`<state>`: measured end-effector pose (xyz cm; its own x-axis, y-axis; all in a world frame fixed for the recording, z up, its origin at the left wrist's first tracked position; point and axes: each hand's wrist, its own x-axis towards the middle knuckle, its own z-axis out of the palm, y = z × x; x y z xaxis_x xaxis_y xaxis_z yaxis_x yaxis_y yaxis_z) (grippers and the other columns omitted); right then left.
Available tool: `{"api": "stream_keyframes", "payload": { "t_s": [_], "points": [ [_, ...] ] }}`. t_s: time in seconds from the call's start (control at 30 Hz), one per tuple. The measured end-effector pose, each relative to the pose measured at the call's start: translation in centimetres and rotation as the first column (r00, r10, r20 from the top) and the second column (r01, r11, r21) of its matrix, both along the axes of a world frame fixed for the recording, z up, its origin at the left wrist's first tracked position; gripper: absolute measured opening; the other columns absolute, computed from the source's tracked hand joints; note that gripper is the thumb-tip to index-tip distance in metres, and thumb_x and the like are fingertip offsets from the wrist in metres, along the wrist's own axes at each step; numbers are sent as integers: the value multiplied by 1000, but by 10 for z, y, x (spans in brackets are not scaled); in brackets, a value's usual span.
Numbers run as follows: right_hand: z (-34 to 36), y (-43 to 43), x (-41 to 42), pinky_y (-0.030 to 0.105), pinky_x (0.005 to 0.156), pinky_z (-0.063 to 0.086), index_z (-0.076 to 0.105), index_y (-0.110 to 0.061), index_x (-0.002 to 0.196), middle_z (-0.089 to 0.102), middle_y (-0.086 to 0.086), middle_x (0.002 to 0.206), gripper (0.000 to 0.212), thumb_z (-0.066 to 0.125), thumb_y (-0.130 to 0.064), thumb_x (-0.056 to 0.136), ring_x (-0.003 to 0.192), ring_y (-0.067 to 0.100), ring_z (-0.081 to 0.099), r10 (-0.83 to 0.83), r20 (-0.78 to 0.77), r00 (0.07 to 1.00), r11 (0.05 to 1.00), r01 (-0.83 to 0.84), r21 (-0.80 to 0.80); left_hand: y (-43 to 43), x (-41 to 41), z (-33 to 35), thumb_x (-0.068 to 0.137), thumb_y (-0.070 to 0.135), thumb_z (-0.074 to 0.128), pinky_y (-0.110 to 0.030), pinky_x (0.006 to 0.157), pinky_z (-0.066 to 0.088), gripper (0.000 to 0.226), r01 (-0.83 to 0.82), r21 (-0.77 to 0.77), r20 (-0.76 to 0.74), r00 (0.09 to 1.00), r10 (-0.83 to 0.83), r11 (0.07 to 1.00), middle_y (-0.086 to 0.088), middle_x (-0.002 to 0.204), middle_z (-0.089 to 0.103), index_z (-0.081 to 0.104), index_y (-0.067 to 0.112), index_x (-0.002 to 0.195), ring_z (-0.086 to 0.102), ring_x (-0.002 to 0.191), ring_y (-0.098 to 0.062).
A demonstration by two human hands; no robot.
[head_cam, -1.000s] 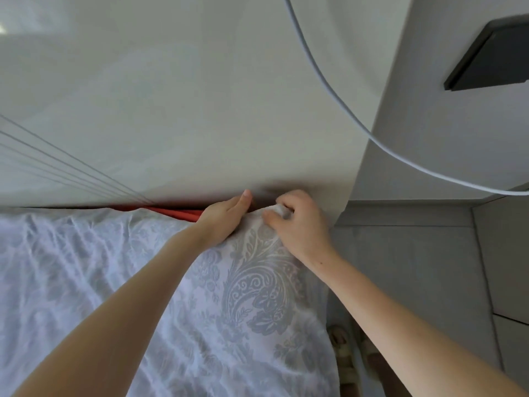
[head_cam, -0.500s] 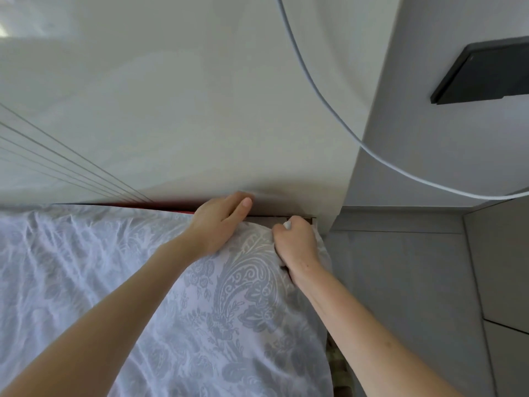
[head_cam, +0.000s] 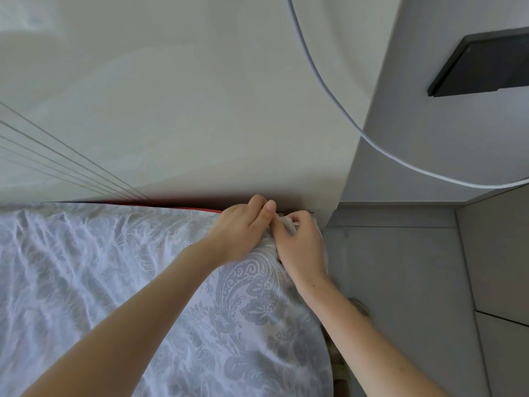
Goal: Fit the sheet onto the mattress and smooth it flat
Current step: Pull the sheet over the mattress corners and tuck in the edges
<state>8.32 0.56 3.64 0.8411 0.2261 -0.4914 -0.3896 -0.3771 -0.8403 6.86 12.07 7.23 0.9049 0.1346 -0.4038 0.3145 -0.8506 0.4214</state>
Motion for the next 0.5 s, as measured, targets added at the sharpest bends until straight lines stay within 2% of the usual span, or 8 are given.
{"api": "stream_keyframes", "payload": {
  "t_s": [0.03,0.1,0.17,0.2,0.27,0.33,0.4,0.5],
  "points": [
    [3,-6,-5,26,75,46,55,-15,99,61,-7,90,31,59,-44,88,86,11,59,-10,139,990,999,17,-47,-1,0,0,102,30,21,-37,81,38,39,-17,-4,-1,1000,17,1000,8,74,43,50,4,108,56,93,-30],
    [7,-18,-18,28,90,44,55,-12,112,61,-5,107,36,55,-41,90,102,13,57,-27,469,883,983,110,-149,-1,-1,1,103,26,19,-40,82,38,39,-21,-20,9,1000,21,1000,-1,82,49,50,3,106,56,92,-32],
    [9,-28,-35,31,93,43,57,-14,110,61,-7,109,32,47,-39,93,103,11,57,-23,612,790,976,150,-157,2,-3,3,103,32,17,-43,84,37,45,-26,-34,5,1000,27,999,-13,95,59,50,1,104,56,90,-32],
    [11,-31,-44,27,92,43,57,-20,110,60,-14,107,28,44,-39,94,102,4,55,-26,597,802,988,113,-109,3,-4,4,101,39,15,-43,83,37,52,-35,-43,10,999,35,998,-15,95,62,51,2,103,57,89,-31],
    [16,-28,-57,17,93,41,51,-38,114,55,-30,110,24,39,-44,94,107,-10,50,5,415,910,997,-37,69,5,-6,2,92,48,11,-42,82,38,59,-42,-59,42,998,45,997,-14,91,65,50,4,97,58,87,-30],
    [15,-22,-56,14,97,38,49,-40,124,55,-28,120,34,37,-49,94,116,-9,48,106,232,967,953,-165,254,7,-9,2,93,49,13,-41,81,40,55,-65,-89,58,996,71,994,-12,90,66,48,6,91,59,86,-29],
    [9,-15,-42,20,98,41,52,-41,123,61,-20,116,36,39,-54,92,111,-5,53,164,77,983,921,-181,346,8,-9,3,99,47,17,-40,80,39,49,-98,-107,54,993,104,989,-13,90,66,45,8,88,59,86,-30],
    [-3,-12,-24,39,101,44,62,-33,110,66,-15,106,45,42,-65,84,106,3,59,181,-139,974,903,-109,417,6,-6,5,101,43,20,-38,77,38,37,-71,-70,57,996,75,995,-14,91,64,40,21,78,59,85,-32]
  ]
}}
